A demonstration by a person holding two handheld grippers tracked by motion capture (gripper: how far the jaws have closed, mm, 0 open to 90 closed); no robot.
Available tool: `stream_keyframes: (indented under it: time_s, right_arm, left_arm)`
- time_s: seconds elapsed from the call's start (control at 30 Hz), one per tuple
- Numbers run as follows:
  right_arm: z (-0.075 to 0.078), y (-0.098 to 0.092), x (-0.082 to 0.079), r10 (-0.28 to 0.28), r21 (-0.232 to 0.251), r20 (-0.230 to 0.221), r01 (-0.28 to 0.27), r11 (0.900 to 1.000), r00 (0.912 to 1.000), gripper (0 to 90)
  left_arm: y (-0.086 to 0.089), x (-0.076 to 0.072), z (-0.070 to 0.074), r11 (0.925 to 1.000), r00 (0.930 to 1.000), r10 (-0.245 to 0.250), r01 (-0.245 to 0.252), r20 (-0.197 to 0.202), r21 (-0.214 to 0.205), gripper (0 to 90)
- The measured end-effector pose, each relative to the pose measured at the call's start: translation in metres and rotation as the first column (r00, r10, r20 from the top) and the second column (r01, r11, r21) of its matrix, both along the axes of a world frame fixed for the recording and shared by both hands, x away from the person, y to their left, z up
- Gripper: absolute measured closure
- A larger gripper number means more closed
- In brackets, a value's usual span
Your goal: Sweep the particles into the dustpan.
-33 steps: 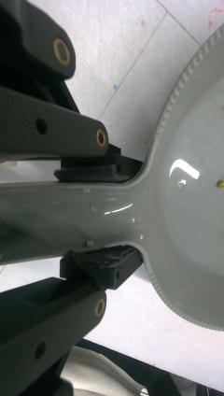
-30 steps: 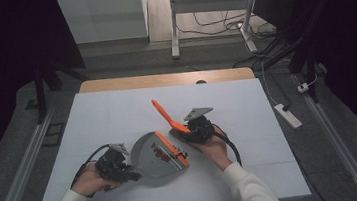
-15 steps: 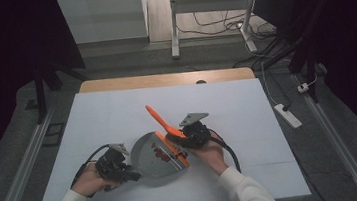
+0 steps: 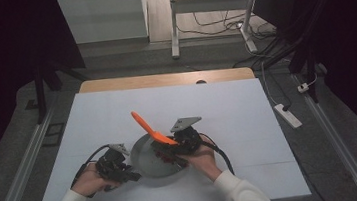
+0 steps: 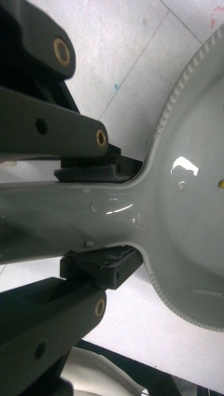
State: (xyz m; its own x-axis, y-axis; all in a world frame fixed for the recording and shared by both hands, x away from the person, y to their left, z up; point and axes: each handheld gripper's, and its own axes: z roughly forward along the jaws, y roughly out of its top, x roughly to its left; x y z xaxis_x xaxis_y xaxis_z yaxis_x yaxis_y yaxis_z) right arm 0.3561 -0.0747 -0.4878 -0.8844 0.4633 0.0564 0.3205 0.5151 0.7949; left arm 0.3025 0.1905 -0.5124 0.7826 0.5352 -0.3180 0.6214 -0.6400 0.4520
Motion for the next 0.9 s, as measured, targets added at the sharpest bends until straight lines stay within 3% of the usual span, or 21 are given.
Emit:
stream_keyframes:
  time_s: [0.1, 0.33, 0.53, 0.9]
  right_arm:
    - [0.006, -0.004, 0.0, -0.021, 0.009, 0.025, 0.02, 0.9997, 0.9995, 70.1]
    - [0.013, -0.022, 0.01, -0.089, 0.037, 0.031, 0.088, 0.9954, 0.9955, 70.1]
    - [0.009, -0.03, 0.016, -0.14, -0.003, 0.064, 0.14, 0.9901, 0.9881, 70.1]
    - [-0.008, -0.037, 0.027, -0.176, -0.054, 0.039, 0.178, 0.9825, 0.9836, 70.1]
  left_arm:
    - [0.0, 0.0, 0.0, 1.0, 1.0, 0.0, 0.0, 0.0, 0.001, 61.5]
    - [0.0, 0.0, -0.001, 1.0, 1.0, 0.006, -0.006, 0.0, -0.003, 61.6]
    - [-0.001, 0.0, -0.001, 1.0, 1.0, 0.006, -0.006, -0.001, 0.0, 61.5]
    - [-0.001, 0.0, -0.001, 1.0, 1.0, 0.006, -0.006, -0.001, 0.0, 61.5]
